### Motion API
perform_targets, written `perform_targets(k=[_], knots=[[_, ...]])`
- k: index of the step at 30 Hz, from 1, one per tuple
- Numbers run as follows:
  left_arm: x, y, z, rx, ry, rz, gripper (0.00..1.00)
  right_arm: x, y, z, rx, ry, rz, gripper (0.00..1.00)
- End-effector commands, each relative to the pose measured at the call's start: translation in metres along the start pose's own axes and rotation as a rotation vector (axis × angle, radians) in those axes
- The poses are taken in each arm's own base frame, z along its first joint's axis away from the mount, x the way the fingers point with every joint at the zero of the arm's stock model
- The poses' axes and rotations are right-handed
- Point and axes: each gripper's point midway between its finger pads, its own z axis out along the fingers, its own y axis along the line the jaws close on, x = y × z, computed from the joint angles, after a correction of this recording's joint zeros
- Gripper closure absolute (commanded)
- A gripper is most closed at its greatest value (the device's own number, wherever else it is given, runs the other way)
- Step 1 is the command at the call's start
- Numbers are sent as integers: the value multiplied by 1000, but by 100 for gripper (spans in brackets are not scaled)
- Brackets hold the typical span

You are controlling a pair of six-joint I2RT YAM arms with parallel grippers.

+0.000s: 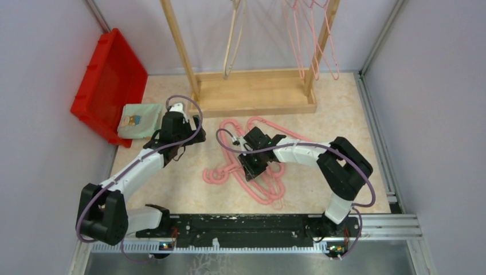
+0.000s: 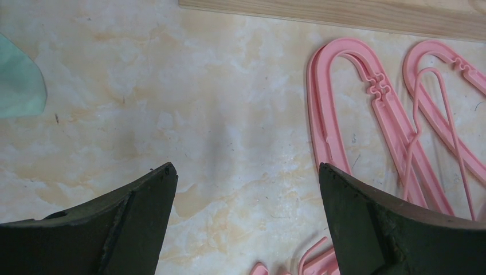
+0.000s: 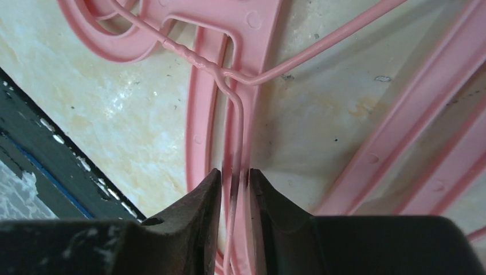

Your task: Organize the hangers

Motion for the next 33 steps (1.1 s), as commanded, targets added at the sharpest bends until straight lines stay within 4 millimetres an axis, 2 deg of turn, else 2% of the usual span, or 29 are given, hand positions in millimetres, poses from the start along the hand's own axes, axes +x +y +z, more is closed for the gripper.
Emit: perform_targets(k=[1,2,3,4,8,19,24,28,33], knots=[[-4,1,-5,-1,-20,6,2,-7,6,10,-44,-32,-39,77],[-3,2,-5,-2,-20,5,2,-7,7,10,-47,-33,-38,83],[-3,2,-5,-2,-18,5,1,-7,7,9,-50,-35,-38,94],[-2,2,-5,-3,-17,5,2,-8,7,8,-42,-38,-33,100],[-1,2,-4,-4,-13,6,2,-16,10,-6,-33,-71,-38,100],[1,1,-1,0,-3,5,2,-53,34,-100,17,-205,-81,100],[-2,0,0,5,-10,13,1,-67,50,-141,-87,-289,0,100],[-4,0,3,-7,-7,18,2,-88,48,-185,-149,-431,66,100],[-7,-5,7,4,4,15,2,-127,54,-236,-224,-555,75,100]])
